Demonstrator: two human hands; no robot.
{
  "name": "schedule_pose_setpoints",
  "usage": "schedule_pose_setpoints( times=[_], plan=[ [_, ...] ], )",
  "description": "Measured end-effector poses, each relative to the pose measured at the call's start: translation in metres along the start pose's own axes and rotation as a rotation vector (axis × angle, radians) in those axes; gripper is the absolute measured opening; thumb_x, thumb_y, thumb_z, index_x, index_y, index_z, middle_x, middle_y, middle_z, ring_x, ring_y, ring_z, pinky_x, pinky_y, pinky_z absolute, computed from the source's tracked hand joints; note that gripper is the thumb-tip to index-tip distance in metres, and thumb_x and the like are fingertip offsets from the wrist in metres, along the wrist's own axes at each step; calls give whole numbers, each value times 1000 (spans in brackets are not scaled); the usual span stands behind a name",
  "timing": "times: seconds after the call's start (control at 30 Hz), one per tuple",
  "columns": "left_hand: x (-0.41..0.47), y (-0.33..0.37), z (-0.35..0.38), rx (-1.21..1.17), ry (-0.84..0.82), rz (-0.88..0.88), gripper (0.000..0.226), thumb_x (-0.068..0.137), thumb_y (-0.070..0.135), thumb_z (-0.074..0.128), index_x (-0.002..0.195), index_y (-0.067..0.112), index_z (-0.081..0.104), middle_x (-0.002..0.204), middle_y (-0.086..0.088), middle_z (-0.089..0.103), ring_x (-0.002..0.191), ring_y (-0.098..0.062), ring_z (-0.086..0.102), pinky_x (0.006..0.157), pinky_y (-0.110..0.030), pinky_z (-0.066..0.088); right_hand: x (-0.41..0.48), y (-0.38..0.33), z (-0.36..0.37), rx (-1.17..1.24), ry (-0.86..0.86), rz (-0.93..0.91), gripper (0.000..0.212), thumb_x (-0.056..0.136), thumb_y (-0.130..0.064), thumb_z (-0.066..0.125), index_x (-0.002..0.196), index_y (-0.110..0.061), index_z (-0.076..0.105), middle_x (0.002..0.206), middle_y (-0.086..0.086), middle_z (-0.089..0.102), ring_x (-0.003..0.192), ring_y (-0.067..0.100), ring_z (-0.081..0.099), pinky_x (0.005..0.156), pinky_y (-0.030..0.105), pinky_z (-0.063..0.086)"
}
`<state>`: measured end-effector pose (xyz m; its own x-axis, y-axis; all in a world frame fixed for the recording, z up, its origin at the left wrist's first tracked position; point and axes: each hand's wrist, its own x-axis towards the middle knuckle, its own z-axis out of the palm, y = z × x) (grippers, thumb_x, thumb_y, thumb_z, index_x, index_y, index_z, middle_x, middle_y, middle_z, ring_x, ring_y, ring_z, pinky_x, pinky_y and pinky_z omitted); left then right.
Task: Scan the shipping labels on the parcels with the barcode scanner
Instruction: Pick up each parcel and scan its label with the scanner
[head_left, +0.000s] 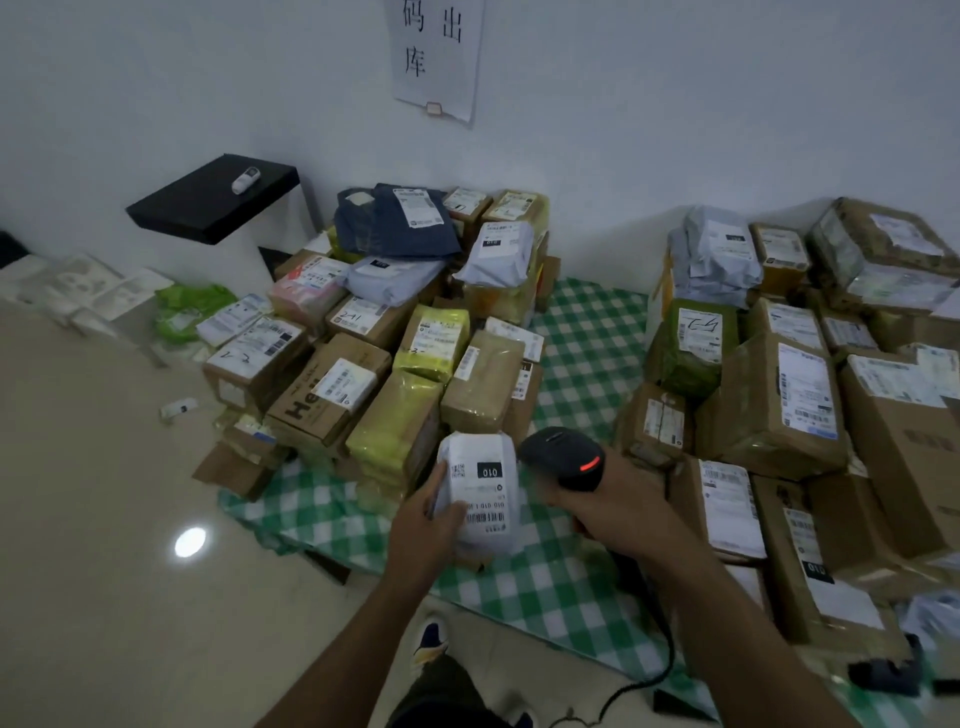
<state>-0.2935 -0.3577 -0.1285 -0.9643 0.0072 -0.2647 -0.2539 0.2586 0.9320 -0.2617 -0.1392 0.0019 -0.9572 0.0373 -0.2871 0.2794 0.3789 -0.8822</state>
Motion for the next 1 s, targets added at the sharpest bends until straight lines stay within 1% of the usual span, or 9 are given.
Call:
schedule_pose_setpoints(
  times=[0.1, 0.23, 0.3, 0.4, 0.53, 0.67, 0.83, 0.93, 1.0],
  plan=[
    [11, -16, 3, 72, -37, -81, 62, 95, 20, 60, 155, 24, 46, 134, -2, 66, 111, -16, 66, 77, -18, 54, 7, 12, 8, -34, -16, 37, 17, 88, -32, 81, 104, -33, 74, 75, -8, 75, 58, 6, 66, 60, 29, 53],
    [31, -28, 4, 285, -79, -39, 50, 103, 16, 51, 153, 18, 47, 135, -6, 64, 118, -26, 64, 90, -28, 50, 13, 21, 14, -39, -46, 43, 9, 89, -29, 80, 93, -29, 72, 78, -4, 75, 57, 8, 65, 60, 33, 53],
    [37, -39, 6, 553, -84, 9, 58, 102, 32, 52, 158, 23, 36, 144, -11, 54, 125, -31, 59, 97, -38, 51, 13, 23, 14, -36, -44, 46, 11, 89, -29, 79, 98, -28, 73, 81, -2, 76, 62, 10, 67, 64, 36, 57],
    [24, -39, 19, 989, -51, 112, 88, 92, 41, 70, 163, 26, 19, 166, -9, 21, 148, -31, 31, 116, -45, 36, 10, 28, 13, -31, -33, 61, 12, 91, -26, 77, 101, -25, 71, 85, 3, 76, 66, 11, 68, 68, 36, 58],
    [12, -47, 39, 938, -104, 142, 69, 99, 56, 53, 160, 30, 31, 171, -4, 17, 155, -28, 21, 125, -47, 23, 1, 35, 6, 0, -26, 93, 10, 92, -20, 77, 100, -21, 70, 87, 9, 75, 64, 10, 64, 62, 28, 55],
    [25, -54, 33, 1019, -113, 227, 61, 101, 34, 56, 158, 22, 38, 170, -10, 22, 155, -29, 23, 124, -45, 26, -8, 49, -1, 57, 25, 157, 17, 89, -21, 80, 105, -23, 72, 88, 7, 75, 67, 15, 68, 66, 33, 58],
    [41, -56, 25, 1098, -184, 270, 71, 95, 30, 68, 158, 23, 37, 170, -8, 23, 157, -29, 20, 125, -51, 17, -18, 66, -17, 136, 127, 189, 21, 90, -25, 81, 109, -22, 74, 90, 0, 79, 82, 23, 76, 63, 27, 60],
    [40, -51, 41, 1034, -164, 422, 72, 77, 12, 84, 144, 16, 57, 153, -20, 48, 144, -42, 42, 115, -59, 39, -27, 76, -29, 167, 183, 211, 22, 89, -25, 82, 109, -22, 73, 90, 1, 79, 73, 13, 72, 60, 23, 56],
    [31, -40, 72, 904, -258, 454, 59, 87, 11, 69, 144, 16, 55, 153, -15, 46, 144, -38, 39, 117, -52, 38, -35, 84, -39, 195, 231, 245, 25, 88, -28, 82, 110, -25, 73, 90, -1, 79, 68, 10, 70, 60, 24, 55]
  ],
)
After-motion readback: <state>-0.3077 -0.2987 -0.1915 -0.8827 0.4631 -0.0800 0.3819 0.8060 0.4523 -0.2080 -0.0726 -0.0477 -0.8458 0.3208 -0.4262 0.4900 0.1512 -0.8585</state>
